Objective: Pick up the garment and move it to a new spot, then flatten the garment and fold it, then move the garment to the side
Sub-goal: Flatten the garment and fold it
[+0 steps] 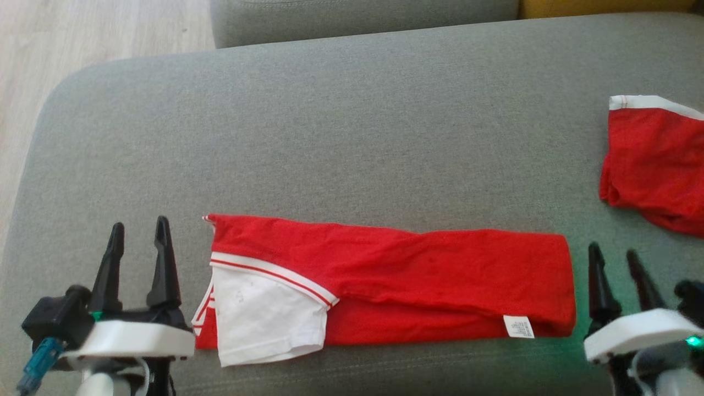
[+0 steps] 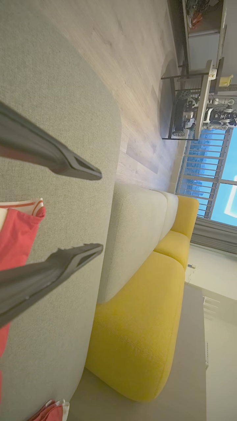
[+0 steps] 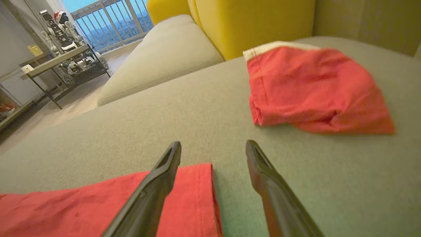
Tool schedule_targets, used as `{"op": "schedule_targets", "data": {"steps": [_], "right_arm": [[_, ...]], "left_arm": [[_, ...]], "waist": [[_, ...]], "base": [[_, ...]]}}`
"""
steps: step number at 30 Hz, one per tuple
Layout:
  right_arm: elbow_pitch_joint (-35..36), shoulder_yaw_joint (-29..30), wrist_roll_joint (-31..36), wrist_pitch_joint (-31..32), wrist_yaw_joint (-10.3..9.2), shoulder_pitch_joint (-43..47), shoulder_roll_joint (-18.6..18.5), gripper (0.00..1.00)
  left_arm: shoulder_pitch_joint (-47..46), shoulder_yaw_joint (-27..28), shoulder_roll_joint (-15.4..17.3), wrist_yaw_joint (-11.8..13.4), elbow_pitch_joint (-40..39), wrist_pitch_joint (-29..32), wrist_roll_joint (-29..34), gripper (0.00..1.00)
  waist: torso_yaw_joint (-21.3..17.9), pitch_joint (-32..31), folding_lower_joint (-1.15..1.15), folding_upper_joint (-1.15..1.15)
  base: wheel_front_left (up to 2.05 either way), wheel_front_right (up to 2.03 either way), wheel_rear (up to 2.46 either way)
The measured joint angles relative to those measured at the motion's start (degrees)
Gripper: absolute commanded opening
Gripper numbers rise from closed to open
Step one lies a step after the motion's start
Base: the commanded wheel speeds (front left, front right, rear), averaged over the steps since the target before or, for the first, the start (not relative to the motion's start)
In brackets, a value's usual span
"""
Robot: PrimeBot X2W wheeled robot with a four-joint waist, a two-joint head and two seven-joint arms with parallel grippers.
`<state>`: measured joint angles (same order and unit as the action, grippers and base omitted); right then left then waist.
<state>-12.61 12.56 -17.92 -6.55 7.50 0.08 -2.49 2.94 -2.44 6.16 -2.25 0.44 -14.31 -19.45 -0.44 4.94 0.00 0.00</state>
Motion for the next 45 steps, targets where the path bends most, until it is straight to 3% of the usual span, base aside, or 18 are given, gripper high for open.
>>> {"op": "schedule_targets", "data": {"steps": [2, 8, 23, 25, 31, 39, 45], "right_arm": [[-3.1, -1.0, -2.9, 0.0, 0.0, 0.0, 0.0, 1.0], [-12.2, -2.2, -3.1, -2.1, 0.01, -1.1, 0.3, 1.0], [-27.7, -3.8, -0.9, -1.9, 0.01, -10.3, -0.1, 1.0], [-28.4, -4.5, -1.5, -1.7, 0.0, -10.5, -0.5, 0.0], [-29.3, -5.3, 0.0, -1.9, 0.01, -11.1, -0.6, 0.0], [-27.5, -1.0, 6.8, -1.3, 0.02, -11.2, -0.5, 0.0], [-23.8, 3.5, 10.2, 2.3, 0.02, -12.4, -6.3, 0.0]], "left_arm": [[0.0, 0.8, -0.7, -0.9, 0.7, 0.0, 0.7, 1.0], [-0.3, 1.7, -1.8, -2.9, 2.2, 0.0, 2.3, 1.0], [-2.1, 5.4, -2.9, -4.4, 4.0, 0.0, 4.4, 1.0], [-2.2, 6.4, -2.9, -4.5, 4.0, 0.0, 4.7, 1.0], [-2.4, 8.6, -2.9, -4.8, 4.1, 0.0, 4.8, 1.0], [-2.4, 8.1, -3.2, -4.9, 4.1, 0.0, 4.8, 1.0], [-2.3, 7.0, -3.4, -4.9, 4.1, 0.0, 4.8, 1.0]], "waist": [[0.0, 0.0, 0.0, 0.0], [0.5, 0.3, 0.0, 0.0], [2.6, 1.5, 0.0, 0.0], [2.7, 1.4, 0.0, 0.0], [2.6, 1.0, 0.0, 0.0], [2.1, 0.4, 0.0, 0.0], [2.2, 0.0, 0.0, 0.0]], "base": [[0.0, 0.0, 0.0], [0.0, 0.0, 0.0], [0.0, 0.0, 0.0], [0.0, 0.0, 0.0], [0.0, 0.0, 0.0], [0.0, 0.0, 0.0], [0.0, 0.0, 0.0]]}}
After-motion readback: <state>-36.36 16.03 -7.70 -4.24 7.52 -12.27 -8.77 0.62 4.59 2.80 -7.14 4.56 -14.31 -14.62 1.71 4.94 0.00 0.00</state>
